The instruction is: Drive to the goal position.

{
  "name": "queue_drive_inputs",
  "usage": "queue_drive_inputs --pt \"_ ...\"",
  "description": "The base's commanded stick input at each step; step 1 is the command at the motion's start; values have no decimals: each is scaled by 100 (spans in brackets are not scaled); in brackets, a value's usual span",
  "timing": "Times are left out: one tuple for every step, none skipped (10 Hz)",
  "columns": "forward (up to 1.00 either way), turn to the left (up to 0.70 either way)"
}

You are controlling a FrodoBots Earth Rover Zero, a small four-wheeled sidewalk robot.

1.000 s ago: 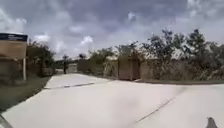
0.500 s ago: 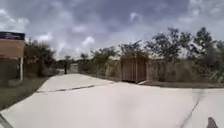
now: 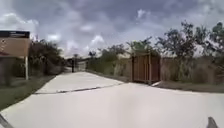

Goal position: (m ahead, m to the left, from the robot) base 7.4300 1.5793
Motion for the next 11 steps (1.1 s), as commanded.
queue_drive_inputs --pt "70 34" --pt "70 35" --pt "70 14" --pt "70 0" --pt "70 0" --pt "70 0" --pt "70 0" --pt "70 12" --pt "70 35" --pt "70 33" --pt "70 8"
